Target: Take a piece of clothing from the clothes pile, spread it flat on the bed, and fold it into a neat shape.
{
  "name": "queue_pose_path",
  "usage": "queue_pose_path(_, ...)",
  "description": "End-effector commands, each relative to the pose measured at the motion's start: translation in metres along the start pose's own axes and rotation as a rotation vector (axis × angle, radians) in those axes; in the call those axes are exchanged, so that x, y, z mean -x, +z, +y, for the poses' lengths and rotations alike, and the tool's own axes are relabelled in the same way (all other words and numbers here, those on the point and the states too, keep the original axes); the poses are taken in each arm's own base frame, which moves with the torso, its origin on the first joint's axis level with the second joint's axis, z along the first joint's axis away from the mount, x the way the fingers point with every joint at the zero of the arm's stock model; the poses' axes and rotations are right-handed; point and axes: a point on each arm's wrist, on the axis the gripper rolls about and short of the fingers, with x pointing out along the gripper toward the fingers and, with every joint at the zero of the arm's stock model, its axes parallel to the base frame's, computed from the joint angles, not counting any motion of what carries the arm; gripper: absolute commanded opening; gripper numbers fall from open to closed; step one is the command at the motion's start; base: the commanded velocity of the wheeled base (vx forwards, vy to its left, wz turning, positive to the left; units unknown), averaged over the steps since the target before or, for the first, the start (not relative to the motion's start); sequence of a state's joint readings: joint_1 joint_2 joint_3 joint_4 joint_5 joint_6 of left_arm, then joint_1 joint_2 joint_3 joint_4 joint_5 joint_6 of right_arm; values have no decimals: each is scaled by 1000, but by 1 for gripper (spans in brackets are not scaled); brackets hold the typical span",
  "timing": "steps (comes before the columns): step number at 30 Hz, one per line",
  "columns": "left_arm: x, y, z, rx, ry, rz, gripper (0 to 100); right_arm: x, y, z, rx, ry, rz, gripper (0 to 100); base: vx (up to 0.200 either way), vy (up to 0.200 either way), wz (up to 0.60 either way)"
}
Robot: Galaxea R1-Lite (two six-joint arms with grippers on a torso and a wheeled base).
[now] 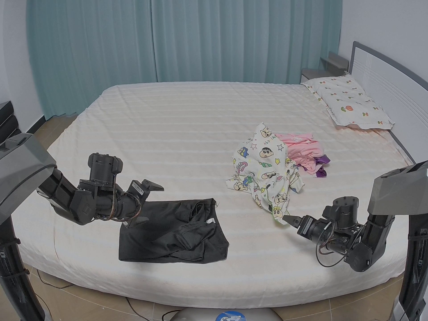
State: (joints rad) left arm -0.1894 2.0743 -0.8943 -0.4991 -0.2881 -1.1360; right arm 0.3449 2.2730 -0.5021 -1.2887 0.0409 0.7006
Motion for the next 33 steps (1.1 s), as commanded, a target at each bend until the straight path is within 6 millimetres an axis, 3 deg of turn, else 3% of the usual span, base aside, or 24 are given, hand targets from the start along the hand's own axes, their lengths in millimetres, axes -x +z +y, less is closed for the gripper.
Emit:
queue_pose_path(1,3,15,15,37,14,-34,100,-21,10,41,49,71,-28,100,0,200,0)
queue_pose_path(9,4,30,24,70,18,-51,100,-46,13,83,88,121,1,100,0,200,0)
queue_pose_path(17,1,33,28,79,30,-52,100,-59,-10,101,115,144,37,100,0,200,0)
queue_pose_path(24,2,38,32,92,29,-52,100,-61,-11,100,101,125,26,100,0,200,0)
queue_pose_path(33,1,40,33,134,3,-69,100,-58,-16,96,63,79,83,100,0,0,0)
